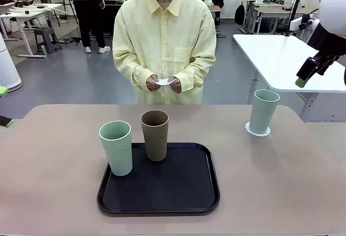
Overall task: Place coasters on the table and set cups on them.
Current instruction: Pick up one Reusable plastic cup and place it on a coaster set by the human, then take one Reusable plastic cup from the Flat Tray and place it on a coaster set by the human.
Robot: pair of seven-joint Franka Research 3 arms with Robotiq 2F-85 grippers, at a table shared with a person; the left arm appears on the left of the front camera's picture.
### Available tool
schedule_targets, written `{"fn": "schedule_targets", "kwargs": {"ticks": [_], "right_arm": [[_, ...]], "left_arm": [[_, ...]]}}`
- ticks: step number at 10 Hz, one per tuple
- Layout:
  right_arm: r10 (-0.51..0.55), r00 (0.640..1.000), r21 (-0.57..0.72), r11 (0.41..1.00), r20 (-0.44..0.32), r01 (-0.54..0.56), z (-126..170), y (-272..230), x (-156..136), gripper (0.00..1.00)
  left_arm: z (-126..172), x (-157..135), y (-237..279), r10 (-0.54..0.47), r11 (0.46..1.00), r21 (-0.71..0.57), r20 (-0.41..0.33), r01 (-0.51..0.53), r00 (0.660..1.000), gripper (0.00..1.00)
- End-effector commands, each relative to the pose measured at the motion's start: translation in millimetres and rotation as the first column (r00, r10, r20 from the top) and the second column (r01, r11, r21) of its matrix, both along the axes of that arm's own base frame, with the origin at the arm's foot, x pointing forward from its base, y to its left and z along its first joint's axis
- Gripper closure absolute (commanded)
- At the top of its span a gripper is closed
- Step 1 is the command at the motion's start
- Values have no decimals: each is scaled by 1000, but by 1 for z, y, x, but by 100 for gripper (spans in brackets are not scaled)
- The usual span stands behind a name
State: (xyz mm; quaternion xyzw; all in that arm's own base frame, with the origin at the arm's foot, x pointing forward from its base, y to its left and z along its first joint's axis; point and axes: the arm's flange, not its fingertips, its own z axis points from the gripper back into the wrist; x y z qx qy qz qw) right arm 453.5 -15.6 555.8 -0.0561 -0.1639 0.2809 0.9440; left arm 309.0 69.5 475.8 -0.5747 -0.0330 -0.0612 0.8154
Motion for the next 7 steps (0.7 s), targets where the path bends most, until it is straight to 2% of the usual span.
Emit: {"fn": "schedule_targets", "kwargs": {"ticks": [1,7], "right_arm": [[10,1000,-8,1000,9,-10,-1,0,0,0],[4,1000,4,1000,0,-4,0,1,0,0]], "left_arm": [[1,-1,1,-2,1000,-9,12,2,1000,0],[1,-1,1,-2,1000,-9,12,2,1000,0]]}}
